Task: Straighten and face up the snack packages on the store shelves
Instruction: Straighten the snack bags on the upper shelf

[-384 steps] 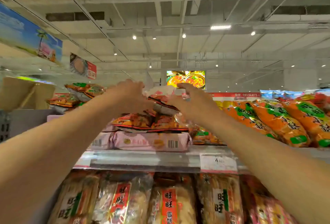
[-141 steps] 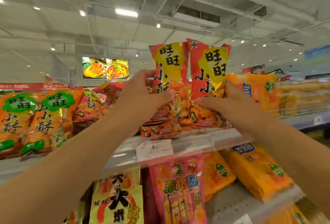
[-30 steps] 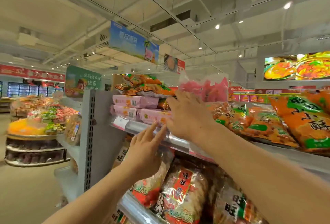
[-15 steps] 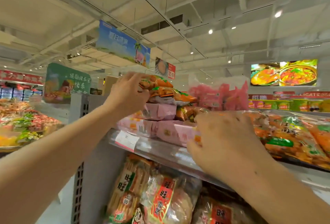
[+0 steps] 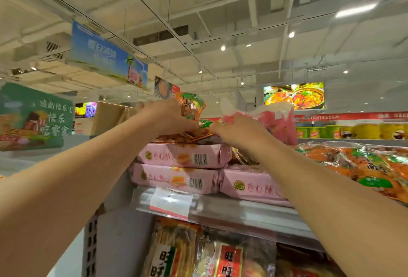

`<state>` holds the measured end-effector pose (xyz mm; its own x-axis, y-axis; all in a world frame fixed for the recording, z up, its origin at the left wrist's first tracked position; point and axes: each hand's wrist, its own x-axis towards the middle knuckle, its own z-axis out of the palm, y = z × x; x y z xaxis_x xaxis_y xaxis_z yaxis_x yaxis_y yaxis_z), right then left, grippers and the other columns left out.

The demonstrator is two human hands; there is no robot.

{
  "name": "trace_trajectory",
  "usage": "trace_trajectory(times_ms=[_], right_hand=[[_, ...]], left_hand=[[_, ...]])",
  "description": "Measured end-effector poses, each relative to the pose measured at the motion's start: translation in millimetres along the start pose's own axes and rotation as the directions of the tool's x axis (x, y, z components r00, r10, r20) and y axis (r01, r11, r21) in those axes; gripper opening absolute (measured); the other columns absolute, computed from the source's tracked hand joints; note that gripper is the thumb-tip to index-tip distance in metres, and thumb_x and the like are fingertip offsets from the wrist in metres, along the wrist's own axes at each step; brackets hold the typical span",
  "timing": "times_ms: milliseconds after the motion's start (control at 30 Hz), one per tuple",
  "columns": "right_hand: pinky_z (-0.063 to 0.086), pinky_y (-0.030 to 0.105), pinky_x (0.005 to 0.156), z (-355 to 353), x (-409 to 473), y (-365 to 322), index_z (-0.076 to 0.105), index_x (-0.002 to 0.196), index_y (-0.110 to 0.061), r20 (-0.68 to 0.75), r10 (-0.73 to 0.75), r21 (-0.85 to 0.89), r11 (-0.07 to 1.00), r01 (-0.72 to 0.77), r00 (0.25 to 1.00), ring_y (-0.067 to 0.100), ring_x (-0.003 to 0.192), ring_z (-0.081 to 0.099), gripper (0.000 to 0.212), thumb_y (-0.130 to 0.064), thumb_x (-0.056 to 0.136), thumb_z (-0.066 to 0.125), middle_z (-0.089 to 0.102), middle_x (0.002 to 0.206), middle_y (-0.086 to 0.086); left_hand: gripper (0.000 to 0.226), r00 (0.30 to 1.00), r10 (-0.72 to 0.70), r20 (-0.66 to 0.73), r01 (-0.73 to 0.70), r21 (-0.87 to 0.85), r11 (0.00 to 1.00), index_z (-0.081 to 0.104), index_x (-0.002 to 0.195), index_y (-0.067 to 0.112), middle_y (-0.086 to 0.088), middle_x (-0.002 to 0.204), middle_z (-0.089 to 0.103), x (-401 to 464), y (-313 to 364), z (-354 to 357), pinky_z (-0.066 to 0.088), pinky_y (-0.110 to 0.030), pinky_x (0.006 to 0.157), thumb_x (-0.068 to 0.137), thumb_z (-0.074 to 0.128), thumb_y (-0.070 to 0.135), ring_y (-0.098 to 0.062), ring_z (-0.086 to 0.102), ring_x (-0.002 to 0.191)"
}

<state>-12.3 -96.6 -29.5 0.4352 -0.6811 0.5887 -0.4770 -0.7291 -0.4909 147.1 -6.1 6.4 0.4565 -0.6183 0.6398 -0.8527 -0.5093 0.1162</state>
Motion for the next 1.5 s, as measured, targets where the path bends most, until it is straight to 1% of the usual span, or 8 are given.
trace_trajectory(times_ms=[200, 367, 467, 567, 800, 967, 1200, 1500], right_hand=[[0.044, 0.032, 0.058, -3, -9, 1, 0.070, 0.080, -0.009, -0.117, 0.037, 0.192, 0.981, -0.014, 0.992, 0.021, 0.066, 0.058, 0.029, -0.037, 0.079, 0.063, 0.070, 0.077, 0.004], [0.056, 0.044, 0.082, -18, -32, 13, 0.062, 0.118, -0.024, -0.334, 0.020, 0.281, 0.956, 0.080, 0.942, 0.009, 0.084, 0.067, 0.041, -0.037, 0.080, 0.067, 0.064, 0.098, -0.015], [0.058, 0.044, 0.082, -30, -60, 29, 0.057, 0.110, -0.038, -0.367, 0.001, 0.392, 0.907, 0.154, 0.930, 0.001, 0.085, 0.067, 0.043, -0.033, 0.070, 0.072, 0.061, 0.096, -0.024], [0.054, 0.046, 0.089, -44, -88, 50, 0.059, 0.104, -0.040, -0.375, 0.027, 0.447, 0.881, 0.156, 0.926, 0.014, 0.105, 0.065, 0.052, -0.039, 0.054, 0.072, 0.064, 0.107, -0.018], [0.058, 0.041, 0.080, -113, -151, 105, 0.058, 0.101, -0.037, -0.405, 0.185, 0.416, 0.910, 0.000, 0.895, 0.010, 0.095, 0.069, 0.067, -0.068, 0.045, 0.079, 0.066, 0.110, -0.011], [0.056, 0.033, 0.082, -167, -193, 146, 0.045, 0.101, -0.048, -0.486, 0.119, 0.235, 0.972, -0.002, 0.866, -0.001, 0.093, 0.065, 0.068, -0.061, 0.045, 0.082, 0.063, 0.108, -0.014], [0.049, 0.039, 0.101, -251, -248, 230, 0.044, 0.121, -0.057, -0.497, 0.103, 0.147, 0.989, -0.034, 0.862, -0.007, 0.109, 0.057, 0.083, -0.058, 0.046, 0.080, 0.056, 0.109, -0.034], [0.051, 0.044, 0.097, -367, -285, 322, 0.047, 0.123, -0.050, -0.451, 0.081, 0.209, 0.978, 0.018, 0.889, 0.006, 0.113, 0.060, 0.084, -0.051, 0.049, 0.087, 0.060, 0.123, -0.017]], left_hand=[[0.058, 0.961, 0.048, -0.273, -0.083, -0.117, 0.990, 0.035, 0.098, 0.024, 0.011, 0.068, 0.042, -11, -2, 14, 0.030, -0.055, 0.103, 0.075, 0.054, 0.073, -0.023, 0.045, 0.073], [0.054, 0.924, -0.007, -0.381, -0.225, -0.559, 0.798, 0.041, 0.097, 0.026, 0.009, 0.080, 0.055, -31, 7, 19, 0.044, -0.033, 0.060, 0.075, 0.063, 0.070, -0.010, 0.053, 0.070], [0.054, 0.917, 0.049, -0.396, -0.317, -0.651, 0.689, 0.040, 0.100, 0.030, 0.012, 0.082, 0.059, -40, 24, 18, 0.040, -0.027, 0.052, 0.074, 0.065, 0.070, -0.006, 0.057, 0.071], [0.052, 0.901, 0.109, -0.419, -0.390, -0.677, 0.624, 0.040, 0.093, 0.032, 0.015, 0.074, 0.058, -52, 54, 25, 0.035, -0.025, 0.048, 0.070, 0.066, 0.070, 0.000, 0.054, 0.063], [0.056, 0.844, 0.245, -0.477, -0.533, -0.702, 0.472, 0.030, 0.099, 0.035, 0.017, 0.066, 0.055, -99, 155, 44, 0.035, -0.026, 0.047, 0.072, 0.060, 0.073, -0.003, 0.056, 0.062], [0.080, 0.763, 0.373, -0.528, -0.641, -0.691, 0.334, 0.024, 0.138, 0.034, 0.038, 0.075, 0.043, -140, 232, 35, 0.050, -0.041, 0.081, 0.076, 0.060, 0.070, -0.026, 0.067, 0.091], [0.071, 0.683, 0.531, -0.501, -0.693, -0.674, 0.255, 0.030, 0.138, 0.029, 0.028, 0.084, 0.052, -182, 347, 24, 0.033, -0.012, 0.058, 0.081, 0.053, 0.063, 0.007, 0.051, 0.071], [0.055, 0.698, 0.502, -0.511, -0.683, -0.687, 0.249, 0.024, 0.127, 0.036, 0.020, 0.095, 0.057, -229, 481, 1, 0.039, -0.026, 0.061, 0.086, 0.058, 0.049, 0.000, 0.053, 0.077]])
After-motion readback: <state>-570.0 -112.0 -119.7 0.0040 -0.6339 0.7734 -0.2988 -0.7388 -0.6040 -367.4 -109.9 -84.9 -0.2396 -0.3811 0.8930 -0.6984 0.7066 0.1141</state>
